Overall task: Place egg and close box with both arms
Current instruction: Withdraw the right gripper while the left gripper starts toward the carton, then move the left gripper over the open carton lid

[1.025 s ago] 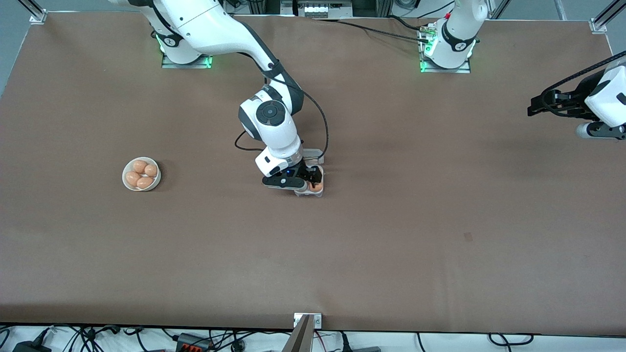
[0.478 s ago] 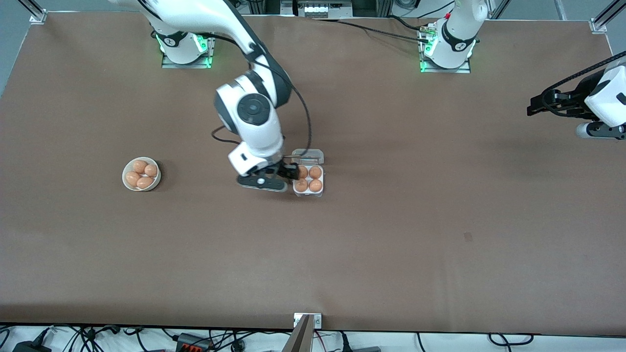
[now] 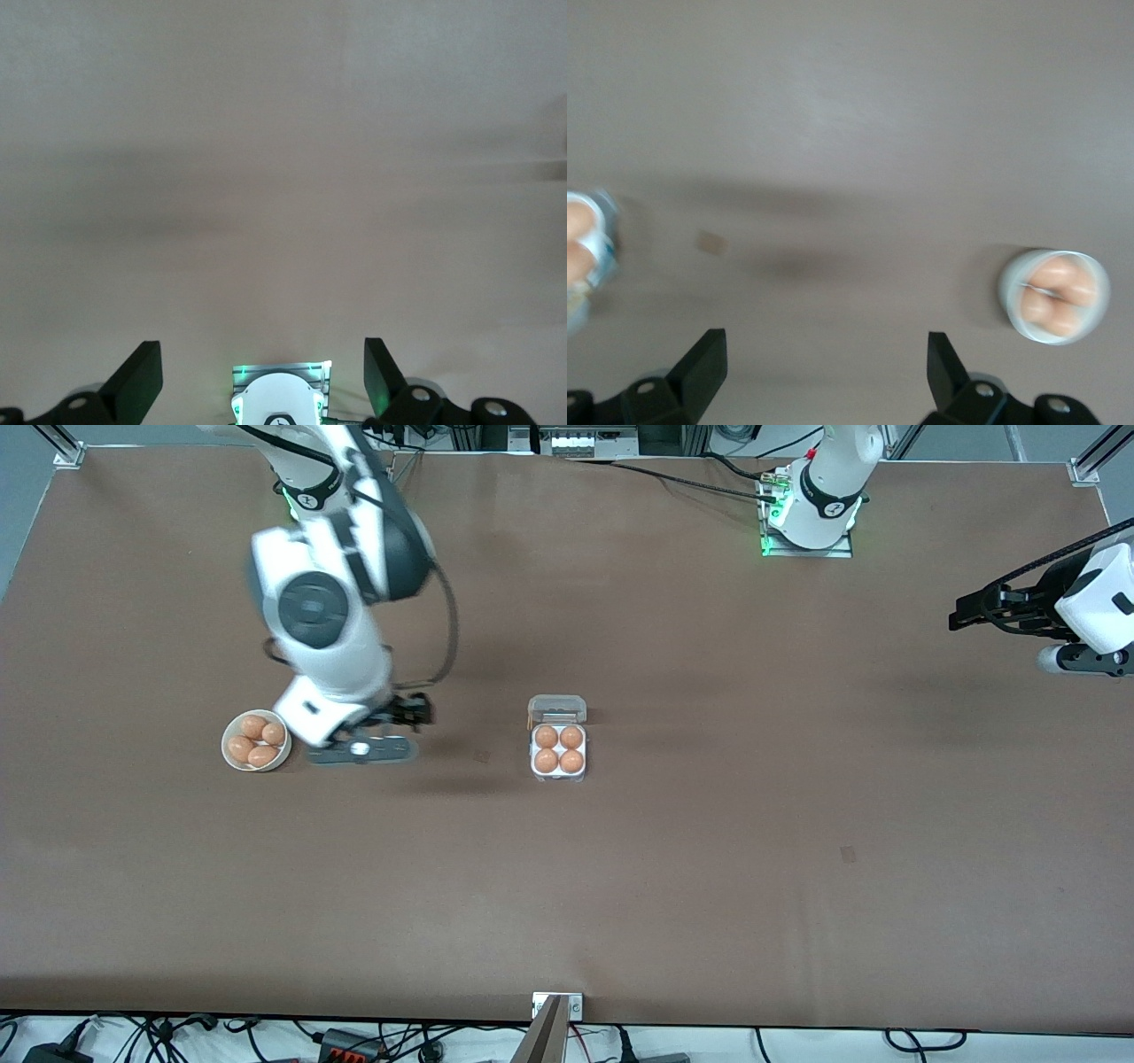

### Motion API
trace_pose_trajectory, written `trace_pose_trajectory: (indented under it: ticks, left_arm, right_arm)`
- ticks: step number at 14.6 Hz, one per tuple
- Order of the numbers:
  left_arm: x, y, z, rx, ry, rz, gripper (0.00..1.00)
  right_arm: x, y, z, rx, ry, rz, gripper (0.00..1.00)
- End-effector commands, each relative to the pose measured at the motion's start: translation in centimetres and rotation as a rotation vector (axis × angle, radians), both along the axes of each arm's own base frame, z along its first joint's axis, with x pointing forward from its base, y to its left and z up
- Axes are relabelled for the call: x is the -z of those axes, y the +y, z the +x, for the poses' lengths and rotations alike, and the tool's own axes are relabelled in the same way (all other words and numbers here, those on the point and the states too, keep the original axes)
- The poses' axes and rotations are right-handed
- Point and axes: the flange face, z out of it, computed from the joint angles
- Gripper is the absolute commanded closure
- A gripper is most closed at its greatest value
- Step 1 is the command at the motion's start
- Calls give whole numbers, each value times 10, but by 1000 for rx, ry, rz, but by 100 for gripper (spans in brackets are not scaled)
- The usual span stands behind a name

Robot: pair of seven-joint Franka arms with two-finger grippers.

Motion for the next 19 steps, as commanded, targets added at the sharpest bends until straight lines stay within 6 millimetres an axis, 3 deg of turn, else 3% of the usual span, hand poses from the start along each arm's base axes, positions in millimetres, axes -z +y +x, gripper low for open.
trace_pose_trajectory:
  ticks: [1,3,4,5,8,9,11,13,16,19]
  left_arm:
    - [-3,-8,2,19,16,-62,9]
    - [-2,-12,0,21,33,-89,26]
    - [-2,-17,-1,25,43,-110,34]
    - [-2,-23,-2,31,48,-128,41]
    - [0,-69,-4,102,67,-135,51]
    - [2,-84,-5,128,72,-140,51]
    - [2,-120,-9,142,82,-139,51]
    - [0,-156,-15,91,101,-148,49]
    - [6,-207,-10,99,121,-139,47]
    - [19,-268,-11,103,130,-110,46]
  right_arm:
    - [-63,-89,-9,-62,48,55,0]
    - [-90,-143,-24,-98,131,80,0]
    - [-98,-157,-36,-110,184,89,0]
    - [-99,-186,-44,-51,239,93,0]
    - [-122,-256,-37,43,104,126,0]
    - [-146,-269,-42,60,26,137,0]
    - [-166,-266,-57,49,6,108,0]
    - [-162,-277,-73,103,32,84,0]
    - [-160,-259,-67,119,-2,91,0]
    - [-154,-258,-63,141,9,123,0]
